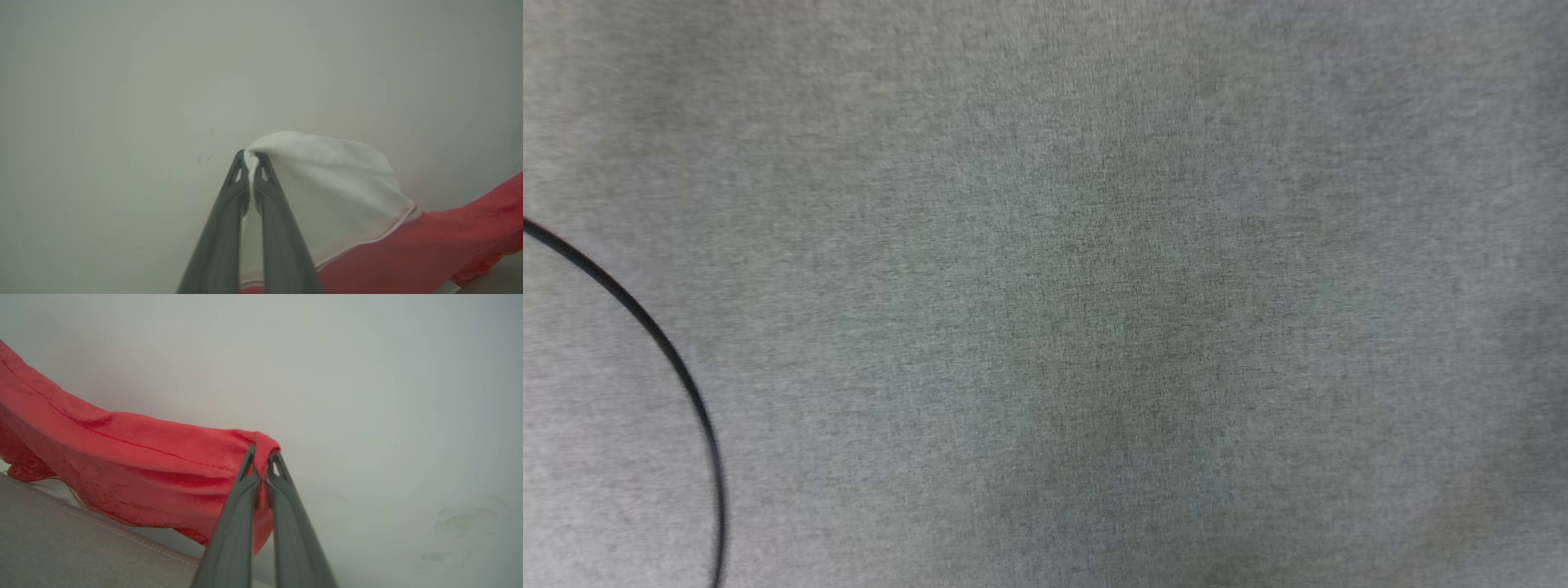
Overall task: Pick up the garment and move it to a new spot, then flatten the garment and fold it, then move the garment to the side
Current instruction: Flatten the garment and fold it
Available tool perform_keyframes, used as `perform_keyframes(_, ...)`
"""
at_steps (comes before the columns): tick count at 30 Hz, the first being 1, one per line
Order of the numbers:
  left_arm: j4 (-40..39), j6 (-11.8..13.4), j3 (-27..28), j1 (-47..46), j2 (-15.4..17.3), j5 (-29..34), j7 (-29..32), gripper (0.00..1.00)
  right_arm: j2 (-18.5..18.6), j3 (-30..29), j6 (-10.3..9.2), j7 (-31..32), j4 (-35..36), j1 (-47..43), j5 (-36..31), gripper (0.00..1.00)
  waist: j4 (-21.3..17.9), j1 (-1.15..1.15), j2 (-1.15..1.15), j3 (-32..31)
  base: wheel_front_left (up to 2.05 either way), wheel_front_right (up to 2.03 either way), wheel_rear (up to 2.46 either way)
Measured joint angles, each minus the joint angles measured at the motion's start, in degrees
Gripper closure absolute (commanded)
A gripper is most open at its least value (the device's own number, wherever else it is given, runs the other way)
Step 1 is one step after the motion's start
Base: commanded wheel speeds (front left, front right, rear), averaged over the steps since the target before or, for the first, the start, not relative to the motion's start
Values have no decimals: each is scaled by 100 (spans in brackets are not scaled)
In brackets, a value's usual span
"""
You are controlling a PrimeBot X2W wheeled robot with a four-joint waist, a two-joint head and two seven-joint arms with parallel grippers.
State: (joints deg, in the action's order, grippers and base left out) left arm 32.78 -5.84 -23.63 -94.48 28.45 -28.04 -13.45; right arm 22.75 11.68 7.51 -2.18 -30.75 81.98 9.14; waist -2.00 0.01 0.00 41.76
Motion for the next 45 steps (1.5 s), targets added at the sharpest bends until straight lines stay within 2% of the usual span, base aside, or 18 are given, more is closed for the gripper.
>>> perform_keyframes(6, -250, 60, -104, 1780, -44, -137, -127, 100, -56, 543, 0, -327, -339, -1051, 147, 100, 35, 0, 0, -352, 0, 0, 0)
perform_keyframes(8, -503, 120, -86, 2785, -16, -229, -142, 100, -47, 738, 0, -436, -427, -1582, 336, 100, 54, 0, 0, -610, 0, 0, 0)
perform_keyframes(14, -1131, 326, 140, 4791, 8, -627, -145, 100, 123, 1106, 0, -485, -519, -2741, 904, 100, 95, -1, 0, -1254, 0, 0, 0)
perform_keyframes(21, -1918, 463, 19, 6931, 120, -877, -115, 100, 380, 1244, 0, -485, -405, -3987, 1421, 100, 203, -2, 0, -2081, 0, 0, 0)
perform_keyframes(34, -3434, 660, -568, 9356, 843, -1137, 831, 100, 898, 1094, 1, -47, 85, -5973, 2207, 100, 397, -3, 0, -3288, 0, 0, 0)
perform_keyframes(40, -4002, 816, -720, 10135, 1026, -1360, 1080, 100, 1154, 972, 1, 328, 743, -6801, 2594, 100, 331, -3, 0, -3617, 0, 0, 0)
perform_keyframes(45, -4241, 968, -833, 10587, 1032, -1406, 1118, 100, 1303, 761, 0, 644, 1235, -7530, 2684, 100, 268, -3, 0, -3737, 0, 0, 0)
